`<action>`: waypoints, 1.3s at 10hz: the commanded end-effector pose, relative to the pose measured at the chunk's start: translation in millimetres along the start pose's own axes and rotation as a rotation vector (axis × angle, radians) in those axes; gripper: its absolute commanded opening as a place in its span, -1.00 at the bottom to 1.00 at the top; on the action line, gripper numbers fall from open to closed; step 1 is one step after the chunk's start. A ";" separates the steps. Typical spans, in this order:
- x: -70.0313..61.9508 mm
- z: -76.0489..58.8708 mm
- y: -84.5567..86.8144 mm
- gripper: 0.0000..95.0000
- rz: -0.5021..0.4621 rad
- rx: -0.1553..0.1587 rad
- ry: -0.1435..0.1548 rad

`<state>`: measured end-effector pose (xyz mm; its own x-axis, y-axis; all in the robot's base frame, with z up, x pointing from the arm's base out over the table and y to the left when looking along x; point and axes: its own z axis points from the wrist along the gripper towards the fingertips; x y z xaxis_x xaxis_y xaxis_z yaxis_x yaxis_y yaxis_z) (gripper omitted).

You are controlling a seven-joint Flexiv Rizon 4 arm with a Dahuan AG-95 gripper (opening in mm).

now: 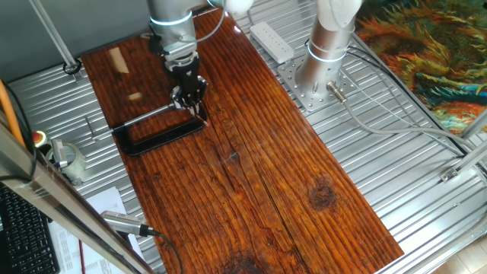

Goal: Insert the pencil into the pencil sharpener

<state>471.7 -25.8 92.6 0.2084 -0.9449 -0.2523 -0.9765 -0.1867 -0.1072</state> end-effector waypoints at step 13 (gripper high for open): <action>-10.8 12.9 -10.6 -1.00 0.061 0.005 -0.023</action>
<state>480.4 -9.6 84.4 0.1472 -0.9483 -0.2811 -0.9877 -0.1256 -0.0936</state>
